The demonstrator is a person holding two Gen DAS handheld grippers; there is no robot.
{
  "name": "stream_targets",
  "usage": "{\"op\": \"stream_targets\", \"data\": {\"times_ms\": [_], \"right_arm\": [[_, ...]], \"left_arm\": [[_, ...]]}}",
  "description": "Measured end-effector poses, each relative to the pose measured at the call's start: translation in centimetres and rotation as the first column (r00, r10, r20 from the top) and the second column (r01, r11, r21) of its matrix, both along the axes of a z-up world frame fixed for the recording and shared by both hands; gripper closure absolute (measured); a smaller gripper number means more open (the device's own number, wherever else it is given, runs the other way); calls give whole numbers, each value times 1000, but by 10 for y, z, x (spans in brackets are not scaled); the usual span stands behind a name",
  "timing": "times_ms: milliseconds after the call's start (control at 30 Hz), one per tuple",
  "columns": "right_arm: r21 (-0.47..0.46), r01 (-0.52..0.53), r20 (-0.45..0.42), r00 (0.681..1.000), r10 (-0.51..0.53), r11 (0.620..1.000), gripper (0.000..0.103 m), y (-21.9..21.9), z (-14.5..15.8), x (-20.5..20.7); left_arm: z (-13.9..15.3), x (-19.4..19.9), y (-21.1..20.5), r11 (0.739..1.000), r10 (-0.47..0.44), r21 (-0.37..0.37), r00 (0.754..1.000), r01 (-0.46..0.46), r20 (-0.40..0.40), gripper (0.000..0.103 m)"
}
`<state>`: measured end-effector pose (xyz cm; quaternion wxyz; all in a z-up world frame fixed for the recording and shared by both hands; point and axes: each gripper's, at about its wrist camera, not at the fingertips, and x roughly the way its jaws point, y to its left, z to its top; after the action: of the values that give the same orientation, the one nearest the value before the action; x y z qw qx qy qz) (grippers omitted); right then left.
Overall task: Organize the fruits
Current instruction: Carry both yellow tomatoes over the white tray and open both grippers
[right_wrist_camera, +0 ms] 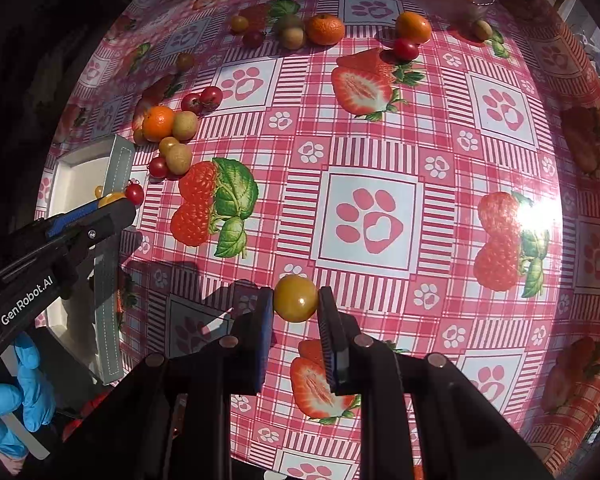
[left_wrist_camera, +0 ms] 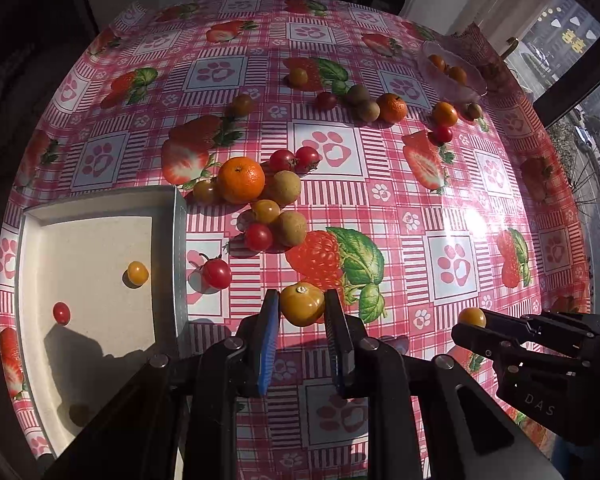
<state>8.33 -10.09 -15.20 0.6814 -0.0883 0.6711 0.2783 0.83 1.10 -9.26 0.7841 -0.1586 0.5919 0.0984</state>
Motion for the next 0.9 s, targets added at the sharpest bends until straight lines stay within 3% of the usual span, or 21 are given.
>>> {"op": "stream_targets", "data": {"times_ms": [300,567,900], "right_arm": [[16,-148,22,989,148,989,79,72,13,-31],[41,-289,38,957,287,957,79,145,21,-64],[43,-414,24,910,414,909,79,226,7,-94]], "left_arm": [[2,-60,60,989,147,25,989,-146,-9,80],[-5,-106,117,961,271,62,962,-269,-29,80],[-33,-130,162,942,327,104,941,-318,-87,80]]}}
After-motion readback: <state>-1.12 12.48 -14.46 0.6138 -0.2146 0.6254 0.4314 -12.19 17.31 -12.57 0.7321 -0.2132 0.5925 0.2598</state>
